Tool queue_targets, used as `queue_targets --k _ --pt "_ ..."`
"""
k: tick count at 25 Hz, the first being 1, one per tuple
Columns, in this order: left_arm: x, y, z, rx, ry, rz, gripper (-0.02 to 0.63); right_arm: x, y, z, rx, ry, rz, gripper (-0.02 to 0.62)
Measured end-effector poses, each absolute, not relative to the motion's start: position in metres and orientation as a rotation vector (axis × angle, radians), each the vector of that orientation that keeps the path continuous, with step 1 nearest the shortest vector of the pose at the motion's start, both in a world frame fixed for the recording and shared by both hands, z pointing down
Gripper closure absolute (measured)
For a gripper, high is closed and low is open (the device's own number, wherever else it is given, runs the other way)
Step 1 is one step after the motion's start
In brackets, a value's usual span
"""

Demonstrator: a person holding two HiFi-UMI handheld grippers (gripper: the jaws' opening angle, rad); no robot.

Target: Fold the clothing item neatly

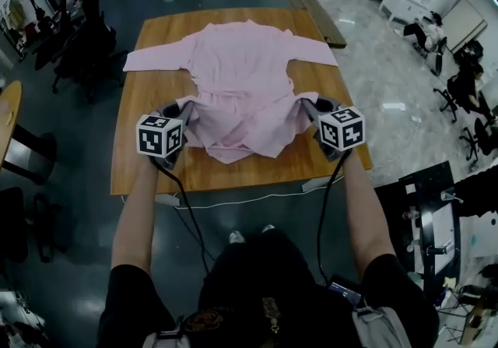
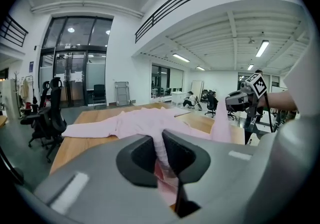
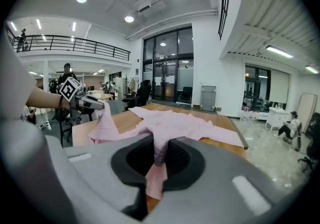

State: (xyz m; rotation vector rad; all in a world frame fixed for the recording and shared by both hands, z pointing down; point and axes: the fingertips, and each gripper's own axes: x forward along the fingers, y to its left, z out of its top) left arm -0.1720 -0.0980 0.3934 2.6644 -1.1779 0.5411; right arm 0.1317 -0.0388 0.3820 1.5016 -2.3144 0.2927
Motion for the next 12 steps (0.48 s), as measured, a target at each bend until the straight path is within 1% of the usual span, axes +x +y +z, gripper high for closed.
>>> queue_targets --k 6,12 --pt "-0.165 -0.164 0.401 2.642 -1.210 0.581 0.583 0.155 -0.105 0.389 1.546 -2.295 0.309 0.578" --pt "-0.162 -0.229 0.434 2.538 -1.255 0.706 0.583 0.181 -0.178 0.417 1.533 -2.286 0.397 0.578"
